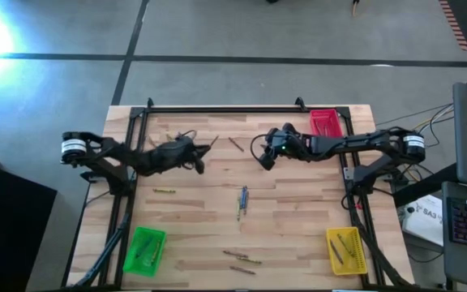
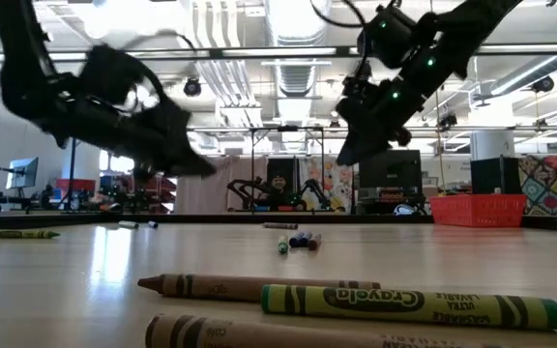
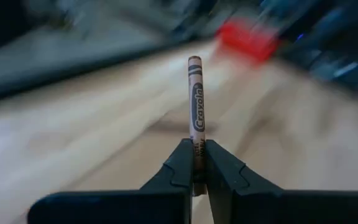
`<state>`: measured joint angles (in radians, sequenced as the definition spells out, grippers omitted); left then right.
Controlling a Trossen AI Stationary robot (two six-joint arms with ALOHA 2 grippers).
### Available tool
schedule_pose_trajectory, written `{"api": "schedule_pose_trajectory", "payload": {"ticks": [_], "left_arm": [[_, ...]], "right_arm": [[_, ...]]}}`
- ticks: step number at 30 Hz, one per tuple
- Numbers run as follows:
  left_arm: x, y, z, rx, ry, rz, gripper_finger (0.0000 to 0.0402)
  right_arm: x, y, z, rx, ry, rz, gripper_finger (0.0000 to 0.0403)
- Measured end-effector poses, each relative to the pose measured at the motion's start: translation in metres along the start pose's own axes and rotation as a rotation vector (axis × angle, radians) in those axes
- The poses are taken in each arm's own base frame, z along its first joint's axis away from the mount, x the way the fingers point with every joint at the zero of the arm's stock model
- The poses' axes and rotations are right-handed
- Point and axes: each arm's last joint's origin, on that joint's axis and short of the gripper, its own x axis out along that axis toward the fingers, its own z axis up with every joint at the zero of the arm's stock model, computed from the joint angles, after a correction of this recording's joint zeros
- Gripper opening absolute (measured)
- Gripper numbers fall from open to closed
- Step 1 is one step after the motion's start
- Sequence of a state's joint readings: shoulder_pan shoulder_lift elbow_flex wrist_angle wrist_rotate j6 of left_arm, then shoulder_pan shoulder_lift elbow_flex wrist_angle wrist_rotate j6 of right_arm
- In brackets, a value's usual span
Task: Sort crayons
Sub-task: Put the brown crayon into the yellow bin
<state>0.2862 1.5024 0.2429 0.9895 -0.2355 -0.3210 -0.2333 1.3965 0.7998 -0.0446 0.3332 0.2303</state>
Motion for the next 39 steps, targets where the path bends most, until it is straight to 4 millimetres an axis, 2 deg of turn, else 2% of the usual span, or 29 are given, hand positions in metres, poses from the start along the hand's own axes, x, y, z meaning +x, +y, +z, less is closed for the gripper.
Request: {"api": "schedule_pose_trajectory", "payload": {"ticks": [4,11,15,22,31,39], "left_arm": [[-0.012,-0.006,0.005,0.014,-0.164,-0.159,0.0001],[-0.016,-0.020,0.003,0.061,-0.231,-0.344,0.0001],[-0.017,-0.030,0.004,0.059,-0.292,-0.399,0.0001],[-0.015,-0.036,0.006,0.059,-0.298,-0.418,0.0001],[-0.016,-0.039,0.006,0.075,-0.294,-0.466,0.0001],[-0.014,-0.047,0.009,0.053,-0.305,-0.504,0.0001]], "right_arm": [[0.014,0.008,0.003,0.143,-0.070,0.036,0.0125],[0.025,0.037,0.020,0.159,-0.331,0.449,0.0125],[0.029,0.043,0.025,0.171,-0.441,0.559,0.0125],[0.032,0.047,0.023,0.157,-0.458,0.577,0.0137],[0.029,0.041,0.025,0.171,-0.439,0.551,0.0144],[0.023,0.046,0.024,0.092,-0.449,0.550,0.0146]]}}
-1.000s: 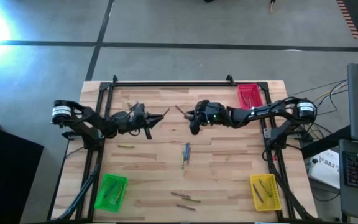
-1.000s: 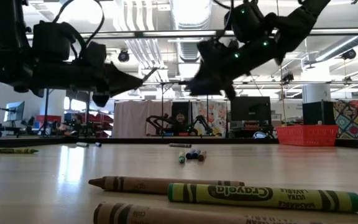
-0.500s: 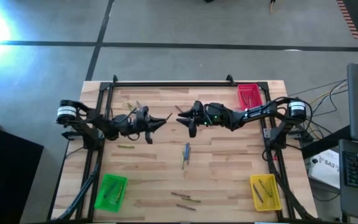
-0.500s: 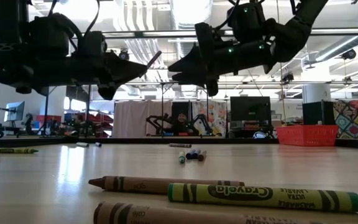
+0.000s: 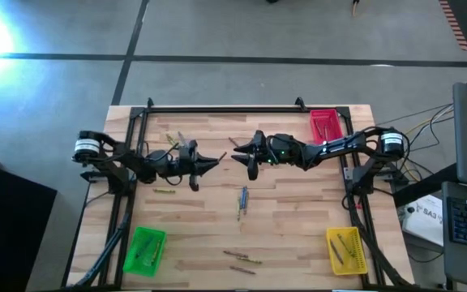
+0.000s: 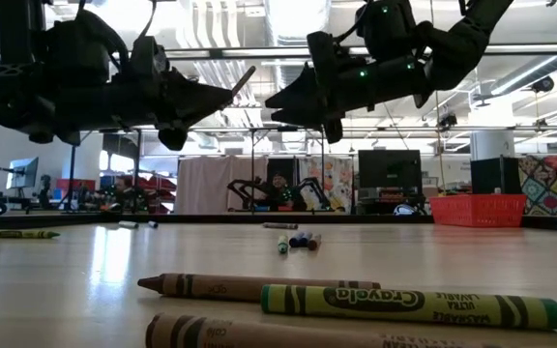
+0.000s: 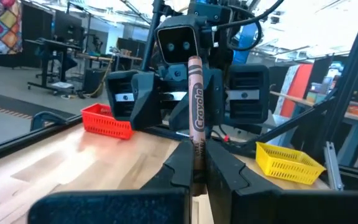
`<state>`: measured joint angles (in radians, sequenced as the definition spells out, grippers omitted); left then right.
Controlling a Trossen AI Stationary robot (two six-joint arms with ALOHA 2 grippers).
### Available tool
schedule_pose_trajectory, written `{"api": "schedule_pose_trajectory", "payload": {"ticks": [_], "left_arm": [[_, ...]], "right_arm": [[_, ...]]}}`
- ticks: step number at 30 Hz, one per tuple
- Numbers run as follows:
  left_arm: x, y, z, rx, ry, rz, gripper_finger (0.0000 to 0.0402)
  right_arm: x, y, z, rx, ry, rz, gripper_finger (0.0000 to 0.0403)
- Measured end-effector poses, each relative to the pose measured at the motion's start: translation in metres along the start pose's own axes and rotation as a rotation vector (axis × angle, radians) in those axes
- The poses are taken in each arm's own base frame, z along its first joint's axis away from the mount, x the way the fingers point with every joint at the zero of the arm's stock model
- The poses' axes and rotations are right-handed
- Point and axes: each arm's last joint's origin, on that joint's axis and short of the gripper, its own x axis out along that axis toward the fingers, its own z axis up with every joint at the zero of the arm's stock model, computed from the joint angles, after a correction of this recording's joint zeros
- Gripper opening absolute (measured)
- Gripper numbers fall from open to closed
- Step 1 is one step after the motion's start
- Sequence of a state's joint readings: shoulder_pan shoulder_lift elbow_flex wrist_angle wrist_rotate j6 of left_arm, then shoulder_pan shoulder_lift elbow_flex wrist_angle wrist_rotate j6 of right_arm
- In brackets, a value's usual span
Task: Sort crayons
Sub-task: Put the brown crayon into the yellow bin
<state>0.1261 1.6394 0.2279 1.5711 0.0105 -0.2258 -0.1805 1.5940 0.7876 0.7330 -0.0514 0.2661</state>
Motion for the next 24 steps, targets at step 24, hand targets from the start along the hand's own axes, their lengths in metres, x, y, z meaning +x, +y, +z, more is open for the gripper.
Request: {"api": "schedule_pose_trajectory", "payload": {"ticks": [24], "left_arm": [[0.006,-0.004,0.001,0.005,0.006,-0.022,0.0001]], "right_arm": [[0.013,0.022,-0.001,-0.099,-0.147,0.206,0.0151]]}}
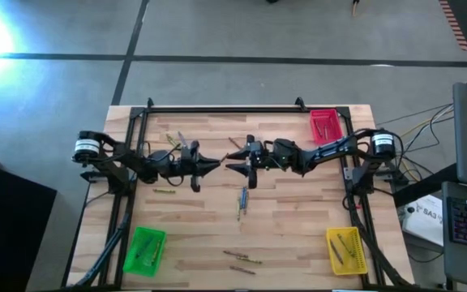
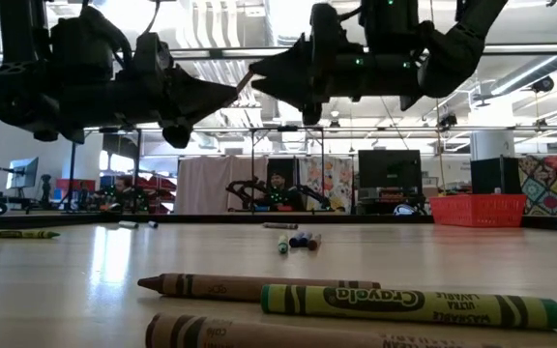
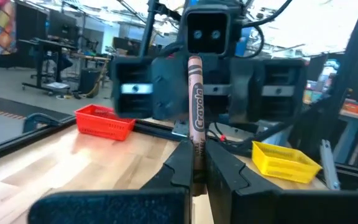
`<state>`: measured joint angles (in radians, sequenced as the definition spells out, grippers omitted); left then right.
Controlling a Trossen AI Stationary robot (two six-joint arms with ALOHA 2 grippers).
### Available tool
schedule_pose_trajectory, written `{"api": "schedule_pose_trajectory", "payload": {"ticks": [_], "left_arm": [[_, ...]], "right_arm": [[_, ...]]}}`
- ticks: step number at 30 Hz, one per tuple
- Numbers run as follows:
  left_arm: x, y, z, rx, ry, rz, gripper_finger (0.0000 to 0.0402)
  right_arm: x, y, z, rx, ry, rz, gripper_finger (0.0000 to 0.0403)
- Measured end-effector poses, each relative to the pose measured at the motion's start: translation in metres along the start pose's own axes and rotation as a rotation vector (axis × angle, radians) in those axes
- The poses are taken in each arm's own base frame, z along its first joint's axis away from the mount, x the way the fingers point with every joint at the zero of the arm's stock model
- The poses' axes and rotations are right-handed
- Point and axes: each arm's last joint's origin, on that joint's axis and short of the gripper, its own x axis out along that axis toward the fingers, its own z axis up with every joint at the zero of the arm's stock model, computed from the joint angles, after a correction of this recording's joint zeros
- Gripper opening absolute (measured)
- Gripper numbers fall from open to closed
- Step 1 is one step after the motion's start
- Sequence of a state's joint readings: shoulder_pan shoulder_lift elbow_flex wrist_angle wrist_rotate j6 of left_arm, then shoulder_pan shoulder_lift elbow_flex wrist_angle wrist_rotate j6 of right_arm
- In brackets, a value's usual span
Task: Sort crayons
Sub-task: Put the brown crayon into the yellow bin
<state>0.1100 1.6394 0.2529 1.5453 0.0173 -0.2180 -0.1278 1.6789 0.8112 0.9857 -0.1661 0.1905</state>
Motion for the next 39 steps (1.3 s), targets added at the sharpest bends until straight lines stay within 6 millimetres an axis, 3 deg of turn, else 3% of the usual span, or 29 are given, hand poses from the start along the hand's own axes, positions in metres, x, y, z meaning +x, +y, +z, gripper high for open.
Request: {"api": "schedule_pose_trajectory", "payload": {"ticks": [7,16,22,30,39], "left_arm": [[0.003,-0.003,-0.001,0.029,0.025,-0.054,0.0001],[0.002,-0.003,-0.003,0.025,0.038,-0.053,0.0001],[0.002,-0.002,-0.005,0.017,0.061,-0.032,0.0009],[0.002,0.002,-0.011,0.001,0.113,0.059,0.0077],[0.000,0.008,-0.020,0.015,0.189,0.205,0.0148]], "right_arm": [[0.009,0.000,-0.005,0.001,0.008,0.004,0.0144],[0.008,0.001,-0.003,-0.012,0.007,0.023,0.0025],[0.008,0.000,-0.005,-0.014,0.033,0.024,0.0018],[0.000,-0.004,-0.012,0.002,0.240,-0.082,0.0015],[-0.032,0.004,0.012,0.022,0.460,-0.190,0.0014]]}}
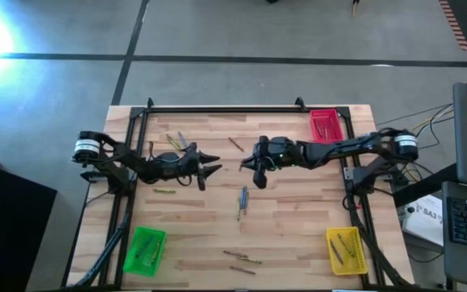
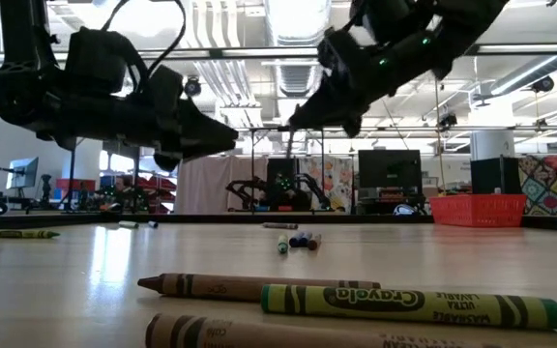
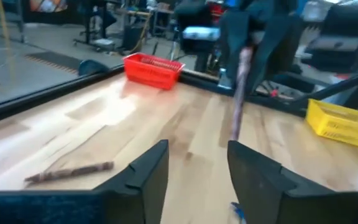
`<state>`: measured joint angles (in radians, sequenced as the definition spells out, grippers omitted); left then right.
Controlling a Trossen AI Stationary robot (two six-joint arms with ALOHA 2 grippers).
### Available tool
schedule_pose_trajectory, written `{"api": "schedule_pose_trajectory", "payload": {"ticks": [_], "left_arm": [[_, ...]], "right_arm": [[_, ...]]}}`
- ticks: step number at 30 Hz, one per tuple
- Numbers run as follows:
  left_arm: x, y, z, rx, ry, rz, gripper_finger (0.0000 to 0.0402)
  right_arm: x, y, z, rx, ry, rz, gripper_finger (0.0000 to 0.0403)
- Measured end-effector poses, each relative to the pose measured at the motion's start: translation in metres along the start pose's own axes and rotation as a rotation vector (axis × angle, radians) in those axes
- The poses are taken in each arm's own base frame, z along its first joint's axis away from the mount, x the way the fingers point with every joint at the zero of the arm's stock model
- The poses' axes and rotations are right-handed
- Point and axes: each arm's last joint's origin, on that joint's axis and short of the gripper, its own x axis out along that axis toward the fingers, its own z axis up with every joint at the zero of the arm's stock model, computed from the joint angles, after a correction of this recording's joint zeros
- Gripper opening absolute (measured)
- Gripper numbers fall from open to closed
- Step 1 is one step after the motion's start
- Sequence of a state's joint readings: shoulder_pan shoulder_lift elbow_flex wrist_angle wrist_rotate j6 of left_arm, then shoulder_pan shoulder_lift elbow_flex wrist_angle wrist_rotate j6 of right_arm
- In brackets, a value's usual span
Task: Sort crayons
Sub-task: Put the brown crayon into the yellow bin
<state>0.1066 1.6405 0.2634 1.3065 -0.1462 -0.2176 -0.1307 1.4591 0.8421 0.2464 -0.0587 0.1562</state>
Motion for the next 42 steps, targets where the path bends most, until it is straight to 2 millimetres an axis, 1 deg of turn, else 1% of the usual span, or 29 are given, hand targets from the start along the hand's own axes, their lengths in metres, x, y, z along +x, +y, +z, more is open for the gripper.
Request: {"api": "schedule_pose_trajectory", "payload": {"ticks": [3,6,11,14,17,22,25,28,31,34,39,42], "left_arm": [[0.000,0.001,-0.001,-0.008,0.007,0.040,0.0158],[0.000,0.003,-0.003,-0.015,0.017,0.075,0.0159],[0.004,0.003,-0.004,-0.037,0.046,0.108,0.0160],[0.008,0.003,-0.004,-0.035,0.071,0.115,0.0160],[0.014,0.002,-0.002,-0.029,0.085,0.141,0.0160],[0.021,0.001,-0.002,-0.017,0.125,0.179,0.0160],[0.024,0.001,-0.003,-0.006,0.169,0.190,0.0160],[0.026,0.001,-0.005,0.002,0.207,0.199,0.0160],[0.029,0.001,-0.003,0.003,0.210,0.199,0.0160],[0.031,0.000,-0.001,0.002,0.207,0.197,0.0160],[0.034,-0.001,0.000,0.043,0.235,0.190,0.0160],[0.037,-0.001,0.002,0.093,0.243,0.208,0.0160]], "right_arm": [[-0.014,0.001,0.003,0.017,0.043,-0.016,0.0014],[-0.025,0.002,0.001,0.053,0.104,-0.049,0.0014],[-0.043,0.009,-0.005,0.139,0.193,-0.166,0.0017],[-0.052,0.022,-0.008,0.155,0.219,-0.200,0.0029],[-0.058,0.039,-0.011,0.157,0.229,-0.183,0.0034],[-0.073,0.068,-0.016,0.217,0.254,-0.108,0.0023],[-0.082,0.081,-0.023,0.269,0.304,-0.089,0.0018],[-0.094,0.088,-0.034,0.342,0.400,-0.119,0.0016],[-0.105,0.093,-0.044,0.423,0.496,-0.171,0.0015],[-0.114,0.100,-0.052,0.477,0.563,-0.186,0.0015],[-0.121,0.112,-0.055,0.522,0.600,-0.132,0.0014],[-0.126,0.119,-0.049,0.530,0.612,-0.119,0.0014]]}}
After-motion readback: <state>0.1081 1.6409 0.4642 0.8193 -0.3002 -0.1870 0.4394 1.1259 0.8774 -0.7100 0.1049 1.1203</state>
